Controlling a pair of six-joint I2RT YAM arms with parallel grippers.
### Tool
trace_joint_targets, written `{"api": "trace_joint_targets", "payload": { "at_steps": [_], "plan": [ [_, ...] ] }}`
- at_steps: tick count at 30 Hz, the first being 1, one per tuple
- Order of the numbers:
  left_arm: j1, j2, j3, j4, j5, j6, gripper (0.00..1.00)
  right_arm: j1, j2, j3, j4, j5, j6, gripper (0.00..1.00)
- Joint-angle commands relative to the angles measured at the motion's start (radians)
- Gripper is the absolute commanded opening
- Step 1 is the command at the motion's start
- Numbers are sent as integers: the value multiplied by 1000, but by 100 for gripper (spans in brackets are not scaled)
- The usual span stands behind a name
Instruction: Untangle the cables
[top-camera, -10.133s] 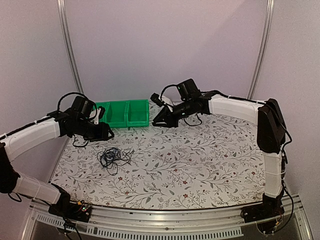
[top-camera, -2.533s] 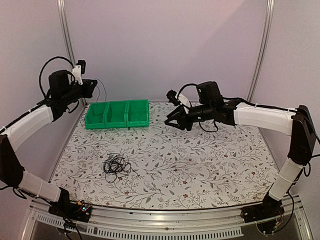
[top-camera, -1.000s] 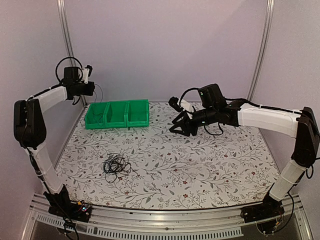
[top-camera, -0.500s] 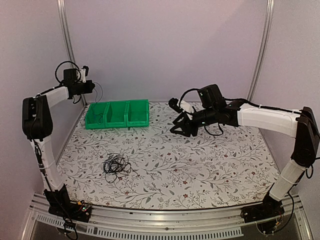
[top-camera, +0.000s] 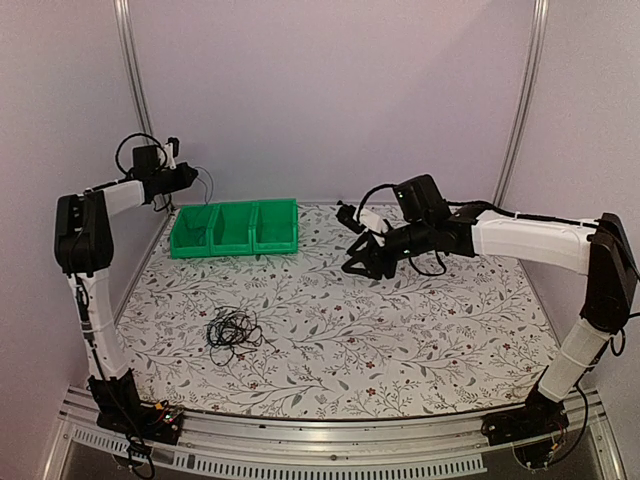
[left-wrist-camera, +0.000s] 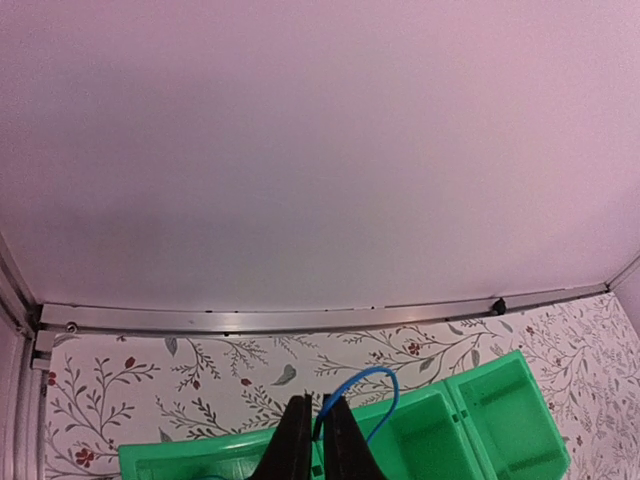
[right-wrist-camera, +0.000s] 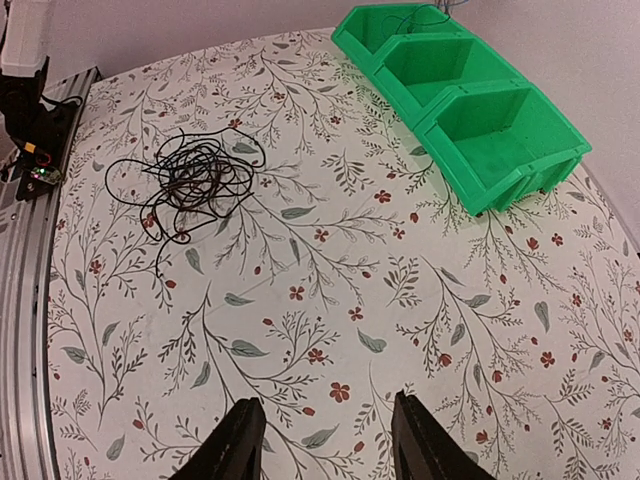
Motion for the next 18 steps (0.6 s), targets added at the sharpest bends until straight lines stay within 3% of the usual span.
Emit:
{"api": "trace_joint_targets", "payload": {
  "at_steps": [1,11,18],
  "plan": [
    [-5,17,1,39,-2,-34,3,10,9,-3,0,12,-10,47],
    [-9,-82,-148,-46,-206,79,3,20,-9,-34,13,22,-30,48],
    [-20,-131,-253,-90,-306,70,2,28,-19,-50,15,22,-38,48]
  ]
}}
